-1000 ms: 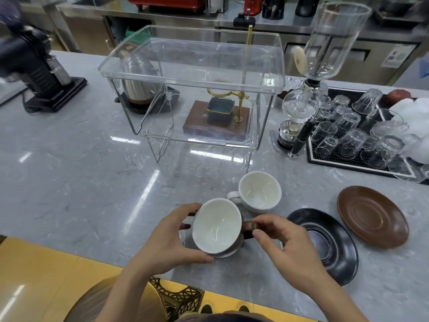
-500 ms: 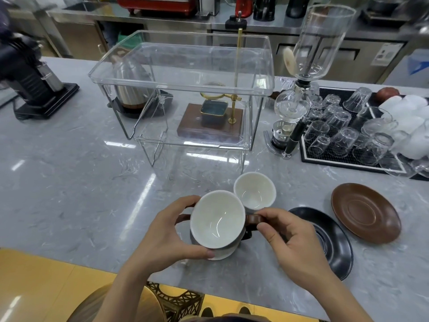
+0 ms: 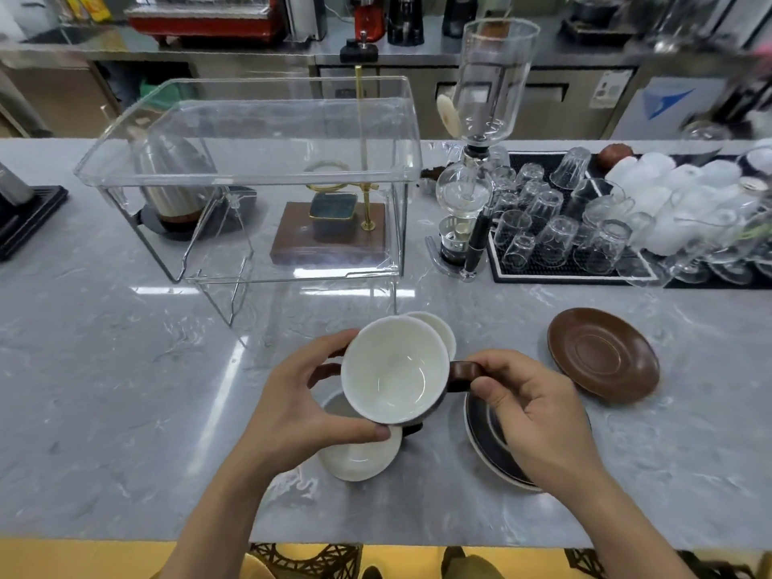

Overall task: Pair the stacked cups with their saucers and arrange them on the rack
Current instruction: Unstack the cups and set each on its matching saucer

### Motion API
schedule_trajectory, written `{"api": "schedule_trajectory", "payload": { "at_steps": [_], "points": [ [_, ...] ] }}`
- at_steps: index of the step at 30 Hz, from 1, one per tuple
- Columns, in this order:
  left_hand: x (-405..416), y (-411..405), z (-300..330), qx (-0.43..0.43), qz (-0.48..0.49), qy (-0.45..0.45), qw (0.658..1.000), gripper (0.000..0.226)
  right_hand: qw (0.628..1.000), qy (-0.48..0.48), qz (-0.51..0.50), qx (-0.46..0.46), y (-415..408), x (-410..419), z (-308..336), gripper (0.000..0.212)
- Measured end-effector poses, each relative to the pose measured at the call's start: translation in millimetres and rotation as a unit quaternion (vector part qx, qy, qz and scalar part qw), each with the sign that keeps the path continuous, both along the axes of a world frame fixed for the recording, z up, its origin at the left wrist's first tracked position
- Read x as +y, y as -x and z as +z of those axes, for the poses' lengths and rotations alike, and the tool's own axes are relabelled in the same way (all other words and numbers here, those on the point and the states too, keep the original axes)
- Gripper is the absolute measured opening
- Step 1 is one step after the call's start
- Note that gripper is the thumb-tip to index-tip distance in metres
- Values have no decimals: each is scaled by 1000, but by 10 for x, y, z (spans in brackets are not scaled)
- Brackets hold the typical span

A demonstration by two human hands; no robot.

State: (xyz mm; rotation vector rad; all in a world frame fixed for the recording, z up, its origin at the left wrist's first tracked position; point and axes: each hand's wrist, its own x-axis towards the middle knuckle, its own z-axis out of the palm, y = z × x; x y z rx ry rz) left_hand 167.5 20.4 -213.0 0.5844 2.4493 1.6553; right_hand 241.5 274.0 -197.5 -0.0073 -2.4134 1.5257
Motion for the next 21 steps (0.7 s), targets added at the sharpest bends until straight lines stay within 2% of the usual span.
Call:
{"api": "schedule_trajectory", "payload": {
  "at_steps": [7,14,21],
  "points": [
    [550,69,104,19,-22,-2,1000,93,999,38,-19,-1,-33,528,42,47],
    [1203,96,128,19,-34,1,999,91,997,58,-41,-7,-63,1120,-25,34],
    [1776,168,42,-13,-44,-7,999,98,993,105,-56,-1,-73,1619,-81,43]
  ]
}}
